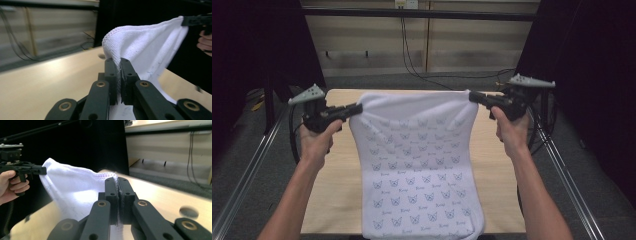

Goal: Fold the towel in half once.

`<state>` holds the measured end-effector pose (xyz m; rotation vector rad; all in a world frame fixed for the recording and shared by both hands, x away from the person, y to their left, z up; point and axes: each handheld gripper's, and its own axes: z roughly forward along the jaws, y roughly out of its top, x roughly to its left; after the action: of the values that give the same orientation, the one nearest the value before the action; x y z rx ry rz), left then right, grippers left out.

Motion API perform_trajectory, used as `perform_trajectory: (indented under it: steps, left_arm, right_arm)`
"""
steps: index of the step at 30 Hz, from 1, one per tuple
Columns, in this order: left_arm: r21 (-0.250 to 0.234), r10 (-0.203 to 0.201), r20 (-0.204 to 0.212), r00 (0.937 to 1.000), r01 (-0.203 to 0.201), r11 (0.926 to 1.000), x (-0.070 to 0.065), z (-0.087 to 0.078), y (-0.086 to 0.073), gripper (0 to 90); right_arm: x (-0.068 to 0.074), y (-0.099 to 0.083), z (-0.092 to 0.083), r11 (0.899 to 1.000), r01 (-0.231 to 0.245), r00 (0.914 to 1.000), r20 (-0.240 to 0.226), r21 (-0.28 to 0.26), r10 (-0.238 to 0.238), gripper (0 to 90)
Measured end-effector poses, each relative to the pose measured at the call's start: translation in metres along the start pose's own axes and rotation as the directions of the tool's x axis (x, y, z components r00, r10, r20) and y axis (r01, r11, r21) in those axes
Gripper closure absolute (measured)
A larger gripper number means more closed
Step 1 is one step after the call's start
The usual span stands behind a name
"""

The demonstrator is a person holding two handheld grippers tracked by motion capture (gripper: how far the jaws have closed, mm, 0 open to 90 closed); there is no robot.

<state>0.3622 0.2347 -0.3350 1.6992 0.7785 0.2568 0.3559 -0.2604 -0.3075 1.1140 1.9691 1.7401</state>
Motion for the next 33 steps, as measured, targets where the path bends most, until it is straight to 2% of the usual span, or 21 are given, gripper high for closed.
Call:
perform_trajectory:
  steps: [3,5,6,9,10,11,13,17,18,19,20,21,23,24,25,26,27,28,29,31,33]
  left_arm:
    - [0.028,-0.022,0.039,0.9990,0.021,0.9994,-0.015,-0.008,-0.026,86.0]
    - [0.073,-0.015,0.038,0.9991,0.013,0.9972,-0.027,-0.011,-0.041,85.8]
    - [0.096,-0.020,0.036,0.9991,0.017,0.9953,-0.031,-0.011,-0.048,85.8]
    - [0.212,-0.023,0.051,0.9984,0.012,0.9771,-0.046,-0.012,-0.081,85.4]
    - [0.243,-0.037,0.054,0.9979,0.023,0.9697,-0.049,-0.013,-0.091,85.4]
    - [0.254,-0.046,0.057,0.9973,0.031,0.9666,-0.052,-0.013,-0.097,85.3]
    - [0.275,-0.056,0.068,0.9961,0.036,0.9607,-0.059,-0.016,-0.109,85.3]
    - [0.262,-0.029,0.110,0.9935,-0.001,0.9651,-0.078,-0.032,-0.111,85.2]
    - [0.264,-0.032,0.108,0.9936,0.003,0.9645,-0.081,-0.036,-0.113,85.1]
    - [0.272,-0.035,0.105,0.9939,0.006,0.9624,-0.084,-0.037,-0.116,85.0]
    - [0.294,-0.037,0.101,0.9942,0.006,0.9559,-0.086,-0.037,-0.122,85.0]
    - [0.341,-0.047,0.096,0.9943,0.012,0.9401,-0.088,-0.034,-0.132,85.1]
    - [0.394,-0.057,0.090,0.9943,0.017,0.9191,-0.087,-0.026,-0.148,85.0]
    - [0.418,-0.085,0.087,0.9925,0.041,0.9073,-0.085,-0.021,-0.157,85.0]
    - [0.456,-0.093,0.073,0.9930,0.050,0.8885,-0.083,-0.014,-0.166,85.1]
    - [0.493,-0.072,0.062,0.9955,0.032,0.8696,-0.082,-0.009,-0.172,85.1]
    - [0.508,-0.049,0.039,0.9981,0.022,0.8613,-0.082,-0.005,-0.176,85.2]
    - [0.531,-0.034,0.033,0.9989,0.011,0.8475,-0.077,-0.001,-0.181,85.2]
    - [0.536,-0.048,0.031,0.9984,0.024,0.8437,-0.073,0.001,-0.184,85.1]
    - [0.531,-0.064,0.027,0.9976,0.040,0.8465,-0.070,0.002,-0.184,85.3]
    - [0.526,-0.044,0.018,0.9989,0.028,0.8502,-0.068,0.007,-0.183,85.5]
  right_arm:
    - [0.007,-0.028,-0.020,0.999,-0.014,0.9998,-0.010,0.030,0.015,87.4]
    - [0.011,-0.044,-0.031,0.999,-0.031,0.9993,-0.021,0.045,0.032,87.4]
    - [0.014,-0.058,-0.035,0.996,-0.042,0.9988,-0.024,0.073,0.044,87.3]
    - [0.020,-0.094,-0.043,0.984,-0.056,0.9982,-0.012,0.169,0.059,87.4]
    - [0.022,-0.110,-0.047,0.977,-0.064,0.9977,-0.007,0.203,0.067,87.3]
    - [0.023,-0.121,-0.050,0.973,-0.074,0.9970,-0.006,0.220,0.078,87.3]
    - [0.025,-0.135,-0.056,0.967,-0.097,0.9950,0.001,0.236,0.100,87.3]
    - [0.036,-0.141,-0.077,0.973,-0.100,0.9946,-0.008,0.209,0.104,87.3]
    - [0.040,-0.140,-0.083,0.974,-0.099,0.9946,-0.010,0.205,0.103,87.3]
    - [0.044,-0.142,-0.085,0.972,-0.100,0.9940,-0.022,0.214,0.107,87.3]
    - [0.047,-0.144,-0.086,0.966,-0.093,0.9945,-0.023,0.240,0.102,87.3]
    - [0.052,-0.151,-0.084,0.958,-0.081,0.9958,-0.020,0.276,0.090,87.3]
    - [0.059,-0.169,-0.075,0.928,-0.082,0.9944,-0.032,0.365,0.100,87.2]
    - [0.061,-0.180,-0.069,0.907,-0.070,0.9956,-0.027,0.416,0.090,87.3]
    - [0.061,-0.190,-0.063,0.885,-0.074,0.9957,-0.017,0.459,0.092,87.3]
    - [0.061,-0.200,-0.057,0.861,-0.074,0.9963,-0.001,0.503,0.086,87.3]
    - [0.059,-0.206,-0.053,0.845,-0.069,0.9972,0.011,0.530,0.075,87.3]
    - [0.057,-0.209,-0.050,0.837,-0.066,0.9975,0.014,0.544,0.070,87.3]
    - [0.054,-0.214,-0.046,0.824,-0.073,0.9971,0.026,0.561,0.071,87.3]
    - [0.049,-0.220,-0.040,0.802,-0.092,0.9957,0.049,0.590,0.078,87.4]
    - [0.046,-0.221,-0.037,0.795,-0.099,0.9949,0.044,0.599,0.091,87.4]
